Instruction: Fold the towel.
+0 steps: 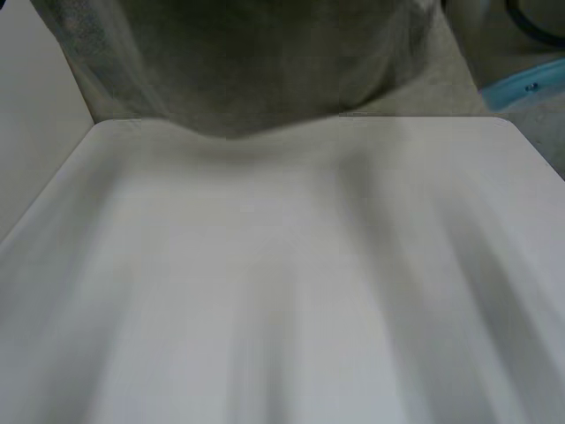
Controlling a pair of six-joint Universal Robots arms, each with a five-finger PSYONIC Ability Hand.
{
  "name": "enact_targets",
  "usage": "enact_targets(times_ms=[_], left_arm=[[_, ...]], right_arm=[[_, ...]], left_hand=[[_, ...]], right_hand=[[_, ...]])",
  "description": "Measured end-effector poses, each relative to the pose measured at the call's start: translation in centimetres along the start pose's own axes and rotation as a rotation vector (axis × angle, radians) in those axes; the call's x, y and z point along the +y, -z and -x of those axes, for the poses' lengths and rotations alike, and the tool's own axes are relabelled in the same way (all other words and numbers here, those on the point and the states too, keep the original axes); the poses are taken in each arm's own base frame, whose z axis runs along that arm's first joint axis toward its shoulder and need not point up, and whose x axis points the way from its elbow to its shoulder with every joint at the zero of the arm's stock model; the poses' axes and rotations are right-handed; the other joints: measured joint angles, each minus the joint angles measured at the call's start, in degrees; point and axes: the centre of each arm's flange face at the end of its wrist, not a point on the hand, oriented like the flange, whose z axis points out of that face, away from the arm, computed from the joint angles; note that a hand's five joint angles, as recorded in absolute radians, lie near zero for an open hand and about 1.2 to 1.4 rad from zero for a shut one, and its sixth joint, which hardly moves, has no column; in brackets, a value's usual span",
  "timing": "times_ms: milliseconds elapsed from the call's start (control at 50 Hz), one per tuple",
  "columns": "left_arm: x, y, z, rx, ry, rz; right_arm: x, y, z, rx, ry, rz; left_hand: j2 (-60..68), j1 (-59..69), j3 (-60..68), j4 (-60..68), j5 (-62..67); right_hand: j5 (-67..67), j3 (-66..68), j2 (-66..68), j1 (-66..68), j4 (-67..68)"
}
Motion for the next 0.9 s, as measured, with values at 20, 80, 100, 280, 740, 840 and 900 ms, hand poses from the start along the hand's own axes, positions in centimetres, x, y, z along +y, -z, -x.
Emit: enact_targets(times_ms=[20, 80, 100, 280, 740, 840, 900], left_arm=[[0.2, 0.1, 0.1, -0.001, 0.000, 0.003], [2.0, 1.3, 0.8, -0.017, 0.000, 0.063], [2.9, 1.9, 1.2, -0.025, 0.001, 0.096], [11.6, 10.8, 5.0, -0.091, 0.040, 0.488], [14.5, 19.1, 8.3, -0.175, 0.044, 0.739], [14.5, 19.1, 8.5, -0.186, 0.048, 0.738], [14.6, 19.2, 8.7, -0.192, 0.051, 0.740]], right_arm=[[0.3, 0.3, 0.5, -0.036, -0.008, 0.016], [2.4, 2.1, 3.0, -0.203, -0.054, 0.115], [3.2, 2.8, 3.9, -0.259, -0.072, 0.157], [10.2, 11.3, 9.3, -0.671, -0.112, 0.522], [14.3, 22.3, 15.3, -0.751, -0.269, 0.750], [14.5, 22.6, 14.9, -0.624, -0.363, 0.776], [14.6, 22.8, 14.5, -0.548, -0.392, 0.787]], left_hand=[[0.0, 0.0, 0.0, 0.0, 0.0], [0.0, 0.0, 0.0, 0.0, 0.0], [0.0, 0.0, 0.0, 0.0, 0.0], [0.1, 0.0, 0.1, 0.0, 0.0], [0.2, 0.1, 0.1, 0.0, 0.0], [0.2, 0.1, 0.1, 0.0, 0.0], [0.2, 0.1, 0.1, 0.0, 0.0]], right_hand=[[0.0, 0.0, 0.0, 0.0, 0.0], [0.0, 0.0, 0.0, 0.0, 0.0], [0.0, 0.0, 0.0, 0.0, 0.0], [0.0, 0.0, 0.0, 0.0, 0.0], [-23.9, -23.3, -22.7, -22.7, -23.1], [-34.0, -32.6, -31.2, -32.6, -32.1], [-37.9, -36.1, -34.7, -35.8, -35.9]])
